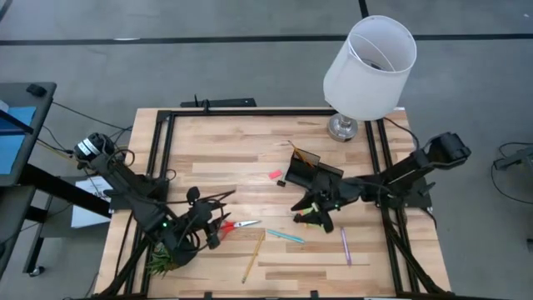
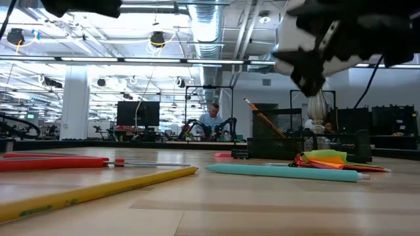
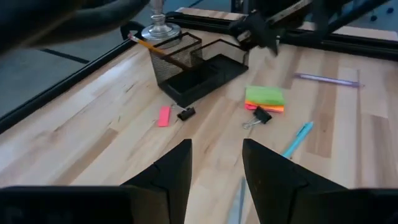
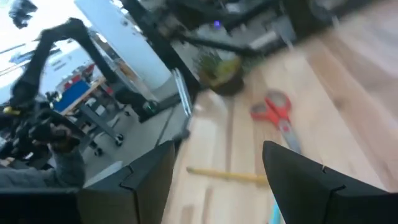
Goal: Pick and place office supplies into organizer
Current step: Put the blue pen into the desk organizer
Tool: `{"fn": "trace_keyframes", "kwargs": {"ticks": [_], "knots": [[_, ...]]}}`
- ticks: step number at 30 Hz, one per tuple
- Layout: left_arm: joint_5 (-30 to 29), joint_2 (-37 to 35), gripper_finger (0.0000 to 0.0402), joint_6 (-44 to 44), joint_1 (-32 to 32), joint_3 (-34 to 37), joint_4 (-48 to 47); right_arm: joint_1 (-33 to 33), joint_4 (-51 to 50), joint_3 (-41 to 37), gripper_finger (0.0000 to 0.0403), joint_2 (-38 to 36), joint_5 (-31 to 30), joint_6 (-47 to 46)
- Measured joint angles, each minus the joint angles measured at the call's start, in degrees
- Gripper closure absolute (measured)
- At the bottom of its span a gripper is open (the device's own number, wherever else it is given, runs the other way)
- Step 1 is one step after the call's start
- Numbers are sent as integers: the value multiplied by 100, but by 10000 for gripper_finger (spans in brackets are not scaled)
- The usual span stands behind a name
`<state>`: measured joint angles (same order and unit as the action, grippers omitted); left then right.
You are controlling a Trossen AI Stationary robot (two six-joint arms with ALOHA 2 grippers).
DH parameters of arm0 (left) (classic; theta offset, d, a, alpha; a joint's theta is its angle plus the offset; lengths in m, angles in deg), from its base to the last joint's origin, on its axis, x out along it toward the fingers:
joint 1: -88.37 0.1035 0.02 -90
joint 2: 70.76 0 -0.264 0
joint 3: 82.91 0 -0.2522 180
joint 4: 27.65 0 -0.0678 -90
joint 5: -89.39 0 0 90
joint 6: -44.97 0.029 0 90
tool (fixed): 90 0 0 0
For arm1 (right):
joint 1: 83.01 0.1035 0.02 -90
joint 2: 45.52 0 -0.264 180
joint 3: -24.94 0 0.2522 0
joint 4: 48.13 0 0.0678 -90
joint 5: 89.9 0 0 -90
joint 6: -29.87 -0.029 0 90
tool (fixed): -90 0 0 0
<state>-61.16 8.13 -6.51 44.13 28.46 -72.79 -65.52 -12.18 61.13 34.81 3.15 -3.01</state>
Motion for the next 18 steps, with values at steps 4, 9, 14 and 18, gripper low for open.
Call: {"fn": "trace_keyframes", "kwargs": {"ticks": [4,9,14,18], "knots": [[-85,-2,267,50,31,2,51,309,-136,185,163,-352,-303,356],[-59,-2,267,-5,50,2,48,773,-1735,796,163,-880,-795,273],[-66,-2,267,-18,61,2,52,1346,-5394,2006,163,-948,-2688,-54],[-78,-2,267,-25,68,2,48,1775,-6667,2622,163,-607,-3177,-753]]}}
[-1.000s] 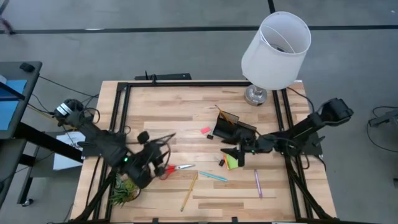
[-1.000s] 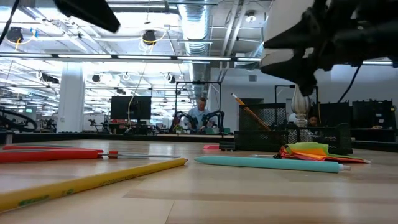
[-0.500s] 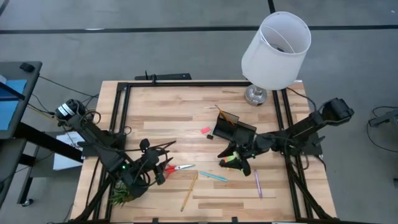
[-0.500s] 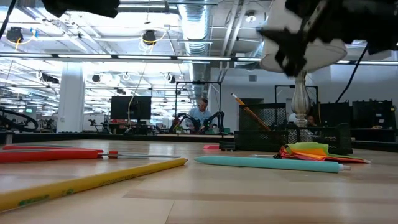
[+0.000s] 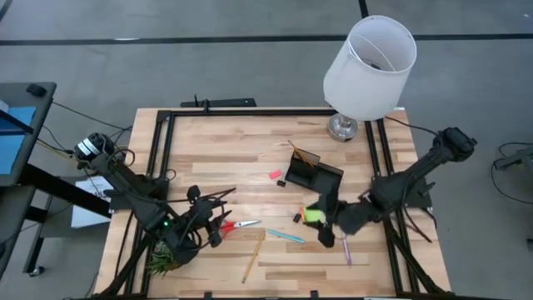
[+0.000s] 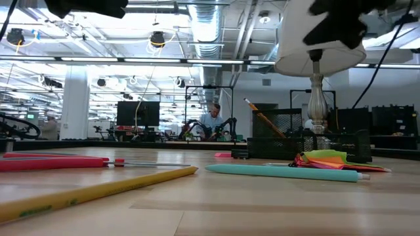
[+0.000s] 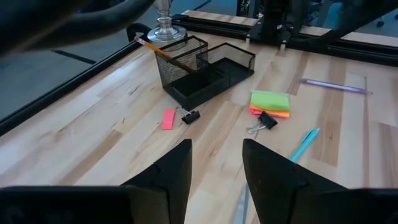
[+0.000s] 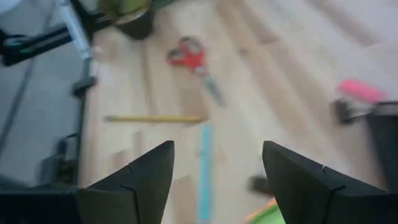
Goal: Pick and place office supplies into organizer
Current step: Put the blue pen into the desk organizer
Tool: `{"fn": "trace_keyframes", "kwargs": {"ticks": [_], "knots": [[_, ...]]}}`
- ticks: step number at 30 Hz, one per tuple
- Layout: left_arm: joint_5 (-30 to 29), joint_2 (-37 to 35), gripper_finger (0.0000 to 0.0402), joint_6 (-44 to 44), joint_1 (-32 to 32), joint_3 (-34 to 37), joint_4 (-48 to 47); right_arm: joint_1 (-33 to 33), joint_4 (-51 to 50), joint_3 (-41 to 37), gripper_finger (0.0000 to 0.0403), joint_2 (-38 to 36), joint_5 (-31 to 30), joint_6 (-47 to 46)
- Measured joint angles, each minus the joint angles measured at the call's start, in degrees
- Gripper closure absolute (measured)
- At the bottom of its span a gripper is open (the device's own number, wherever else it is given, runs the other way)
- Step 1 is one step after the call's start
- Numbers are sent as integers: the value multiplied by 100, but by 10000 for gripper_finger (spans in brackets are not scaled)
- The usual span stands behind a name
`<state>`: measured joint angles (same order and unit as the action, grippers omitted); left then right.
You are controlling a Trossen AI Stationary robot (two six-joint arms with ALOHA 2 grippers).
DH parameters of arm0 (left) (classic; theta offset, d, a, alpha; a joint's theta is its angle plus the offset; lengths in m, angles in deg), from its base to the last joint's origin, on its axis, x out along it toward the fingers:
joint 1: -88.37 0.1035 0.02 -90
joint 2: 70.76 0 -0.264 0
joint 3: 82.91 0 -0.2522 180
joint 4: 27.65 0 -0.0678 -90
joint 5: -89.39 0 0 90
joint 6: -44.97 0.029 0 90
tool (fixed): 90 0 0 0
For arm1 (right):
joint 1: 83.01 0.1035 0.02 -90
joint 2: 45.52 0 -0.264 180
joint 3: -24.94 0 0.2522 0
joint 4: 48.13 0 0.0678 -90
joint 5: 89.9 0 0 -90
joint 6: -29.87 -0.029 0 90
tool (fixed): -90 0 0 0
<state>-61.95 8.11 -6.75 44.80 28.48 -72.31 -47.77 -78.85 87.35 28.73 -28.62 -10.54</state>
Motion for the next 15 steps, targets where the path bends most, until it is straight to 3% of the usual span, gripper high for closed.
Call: {"fn": "trace_keyframes", "kwargs": {"ticks": [4,8,15], "knots": [[2,0,267,-3,2,0,-5,378,-14,164,163,395,87,-387],[-2,0,267,7,2,0,-14,605,-35,176,163,957,541,-505],[71,0,267,9,2,0,-12,638,-12,174,163,2039,992,-1521]]}}
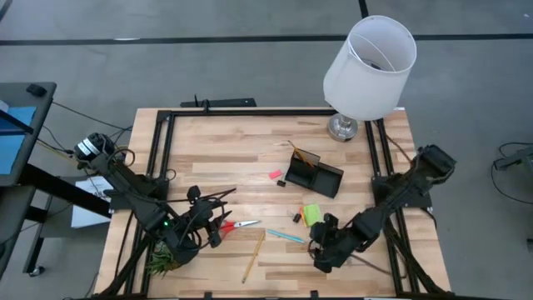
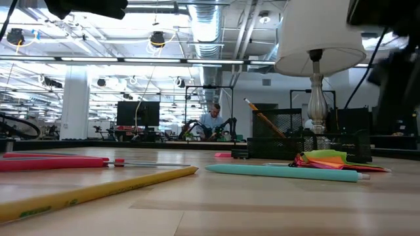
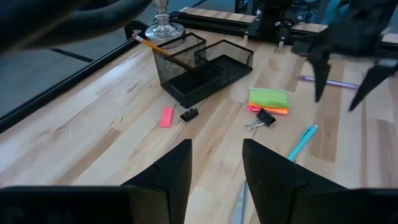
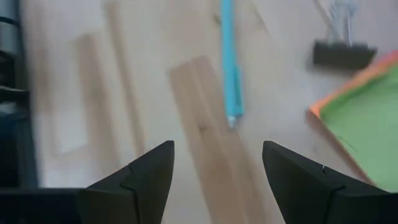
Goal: Pick and place office supplies into organizer
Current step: Put the blue pen into the desk organizer
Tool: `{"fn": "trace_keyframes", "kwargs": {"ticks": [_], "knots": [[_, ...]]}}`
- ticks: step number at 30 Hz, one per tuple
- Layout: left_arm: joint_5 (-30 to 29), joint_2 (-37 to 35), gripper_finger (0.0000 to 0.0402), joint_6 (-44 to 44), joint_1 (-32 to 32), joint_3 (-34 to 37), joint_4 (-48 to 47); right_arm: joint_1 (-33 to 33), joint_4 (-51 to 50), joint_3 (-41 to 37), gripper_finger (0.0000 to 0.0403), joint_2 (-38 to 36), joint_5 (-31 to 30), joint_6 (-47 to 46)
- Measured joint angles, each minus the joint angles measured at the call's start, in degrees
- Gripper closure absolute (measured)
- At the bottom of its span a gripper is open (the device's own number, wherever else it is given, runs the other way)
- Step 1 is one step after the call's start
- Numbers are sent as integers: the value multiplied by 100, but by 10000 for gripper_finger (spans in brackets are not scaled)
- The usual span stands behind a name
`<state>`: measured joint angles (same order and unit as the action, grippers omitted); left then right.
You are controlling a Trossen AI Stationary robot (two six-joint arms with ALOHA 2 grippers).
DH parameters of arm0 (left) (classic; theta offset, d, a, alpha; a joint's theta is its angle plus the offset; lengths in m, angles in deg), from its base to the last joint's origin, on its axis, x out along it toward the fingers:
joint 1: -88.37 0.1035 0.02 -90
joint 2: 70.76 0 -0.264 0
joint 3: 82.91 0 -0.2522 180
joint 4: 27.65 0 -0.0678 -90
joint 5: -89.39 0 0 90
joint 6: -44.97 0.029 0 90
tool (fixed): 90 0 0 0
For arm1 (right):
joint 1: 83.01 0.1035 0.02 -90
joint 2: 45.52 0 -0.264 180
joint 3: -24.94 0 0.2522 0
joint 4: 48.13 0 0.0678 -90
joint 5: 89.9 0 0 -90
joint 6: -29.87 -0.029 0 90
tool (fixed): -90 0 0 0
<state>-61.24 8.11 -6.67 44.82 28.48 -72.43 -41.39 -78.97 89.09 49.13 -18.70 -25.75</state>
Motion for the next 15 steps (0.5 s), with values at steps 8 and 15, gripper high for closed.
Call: {"fn": "trace_keyframes", "kwargs": {"ticks": [8,15], "knots": [[21,0,267,7,0,0,-4,-13,557,0,163,650,91,165],[29,0,267,11,0,0,-94,-4,557,13,163,901,-122,614]]}}
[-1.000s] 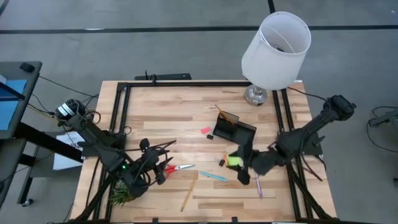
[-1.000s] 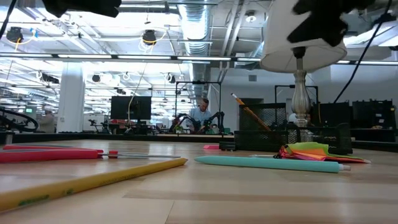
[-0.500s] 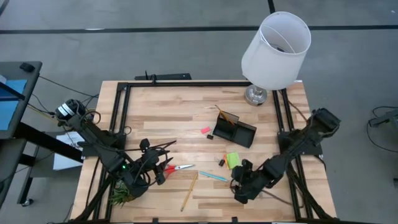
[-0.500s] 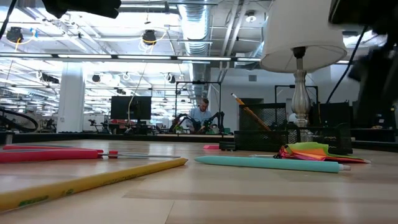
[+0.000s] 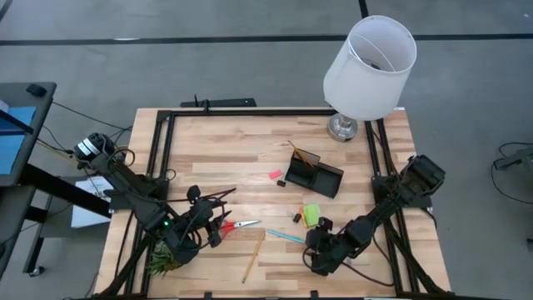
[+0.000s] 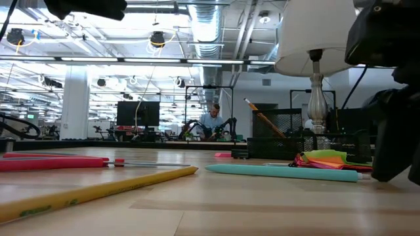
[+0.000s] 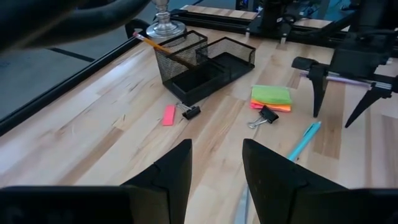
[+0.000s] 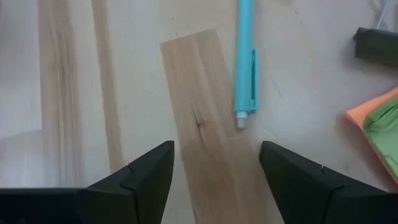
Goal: Pick and place office supplies into organizer
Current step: Put the blue pen into the desk organizer
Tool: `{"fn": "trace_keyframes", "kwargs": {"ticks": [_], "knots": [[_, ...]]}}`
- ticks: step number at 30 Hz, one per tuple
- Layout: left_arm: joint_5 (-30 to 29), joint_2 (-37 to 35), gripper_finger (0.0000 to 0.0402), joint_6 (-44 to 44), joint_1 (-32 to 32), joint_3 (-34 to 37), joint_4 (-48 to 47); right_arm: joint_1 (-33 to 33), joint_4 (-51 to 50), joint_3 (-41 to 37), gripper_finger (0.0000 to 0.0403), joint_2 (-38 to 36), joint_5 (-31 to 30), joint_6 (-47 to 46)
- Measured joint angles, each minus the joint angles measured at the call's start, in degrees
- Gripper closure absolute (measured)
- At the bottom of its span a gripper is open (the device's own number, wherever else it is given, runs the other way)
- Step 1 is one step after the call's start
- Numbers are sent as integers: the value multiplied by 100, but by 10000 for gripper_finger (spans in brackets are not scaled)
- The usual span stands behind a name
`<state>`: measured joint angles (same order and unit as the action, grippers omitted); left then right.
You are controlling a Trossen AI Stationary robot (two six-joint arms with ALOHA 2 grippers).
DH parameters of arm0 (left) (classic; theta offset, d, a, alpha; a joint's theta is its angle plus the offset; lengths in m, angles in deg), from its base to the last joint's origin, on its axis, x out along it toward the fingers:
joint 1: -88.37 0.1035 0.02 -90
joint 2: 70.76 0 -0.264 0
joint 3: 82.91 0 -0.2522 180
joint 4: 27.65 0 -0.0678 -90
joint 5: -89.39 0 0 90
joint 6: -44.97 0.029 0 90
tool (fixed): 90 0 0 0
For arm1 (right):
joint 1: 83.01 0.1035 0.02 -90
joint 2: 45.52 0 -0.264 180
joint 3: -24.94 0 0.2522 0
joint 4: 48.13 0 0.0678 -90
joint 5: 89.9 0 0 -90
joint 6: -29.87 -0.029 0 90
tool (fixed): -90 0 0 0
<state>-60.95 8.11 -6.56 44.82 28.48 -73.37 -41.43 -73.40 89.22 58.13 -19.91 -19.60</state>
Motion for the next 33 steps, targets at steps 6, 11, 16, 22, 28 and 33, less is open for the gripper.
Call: {"fn": "trace_keyframes", "kwargs": {"ticks": [6,11,16,22,28,33], "knots": [[0,0,267,-2,0,0,-58,-11,-75,-24,163,-31,-328,323],[0,0,267,22,0,-1,-70,-53,-47,-24,163,-13,-732,174],[0,0,267,28,0,-2,-89,-89,-104,-20,163,-13,-346,-304],[0,0,267,28,0,-2,-217,-87,-107,-20,163,-15,-314,-299],[0,0,267,26,0,-2,-217,-83,-56,-17,166,28,-300,-91],[2,0,267,24,0,-2,-219,-68,105,0,201,271,-482,152]]}}
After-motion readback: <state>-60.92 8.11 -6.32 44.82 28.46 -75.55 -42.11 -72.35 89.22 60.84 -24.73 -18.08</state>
